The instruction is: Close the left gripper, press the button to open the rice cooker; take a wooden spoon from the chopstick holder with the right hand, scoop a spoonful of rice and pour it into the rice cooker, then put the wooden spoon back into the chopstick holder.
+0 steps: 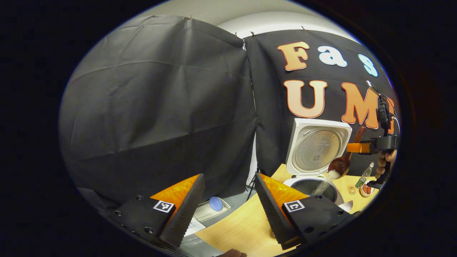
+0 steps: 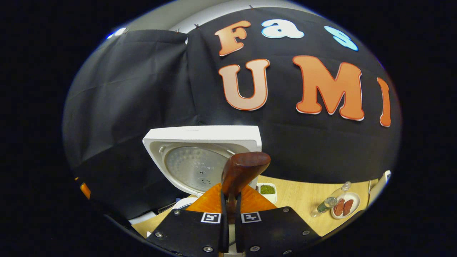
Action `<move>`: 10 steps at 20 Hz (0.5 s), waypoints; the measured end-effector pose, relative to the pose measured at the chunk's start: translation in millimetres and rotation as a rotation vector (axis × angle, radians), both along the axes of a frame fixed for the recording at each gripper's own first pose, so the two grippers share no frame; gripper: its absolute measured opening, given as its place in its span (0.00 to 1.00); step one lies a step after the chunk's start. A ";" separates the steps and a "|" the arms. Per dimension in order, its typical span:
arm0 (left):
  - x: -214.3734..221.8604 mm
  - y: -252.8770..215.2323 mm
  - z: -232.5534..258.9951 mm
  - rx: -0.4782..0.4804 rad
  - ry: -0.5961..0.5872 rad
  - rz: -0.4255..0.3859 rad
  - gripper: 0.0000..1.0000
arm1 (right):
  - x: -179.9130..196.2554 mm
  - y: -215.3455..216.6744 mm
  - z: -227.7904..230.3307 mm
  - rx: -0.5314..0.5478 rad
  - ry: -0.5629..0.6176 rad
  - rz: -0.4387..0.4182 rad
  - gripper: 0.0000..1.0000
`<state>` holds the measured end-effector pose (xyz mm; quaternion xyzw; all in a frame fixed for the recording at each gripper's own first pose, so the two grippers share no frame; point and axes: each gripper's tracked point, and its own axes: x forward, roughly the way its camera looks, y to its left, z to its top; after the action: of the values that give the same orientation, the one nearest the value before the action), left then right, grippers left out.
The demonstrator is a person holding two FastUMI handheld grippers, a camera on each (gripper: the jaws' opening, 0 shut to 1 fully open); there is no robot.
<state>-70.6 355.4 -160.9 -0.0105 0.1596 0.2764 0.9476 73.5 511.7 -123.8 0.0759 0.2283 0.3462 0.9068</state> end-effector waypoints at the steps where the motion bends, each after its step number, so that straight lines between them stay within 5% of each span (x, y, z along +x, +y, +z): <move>1: -1.5 0.0 0.0 0.000 0.003 0.002 0.96 | -2.6 2.9 3.9 -0.002 -0.020 0.019 0.06; 10: -12.0 0.8 2.4 0.010 0.016 0.013 0.96 | -30.9 17.2 33.5 -0.032 -0.203 0.157 0.06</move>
<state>-82.6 356.2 -158.5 -0.0047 0.1658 0.2835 0.9445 42.7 528.9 -90.3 0.0081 0.1460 0.4182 0.8965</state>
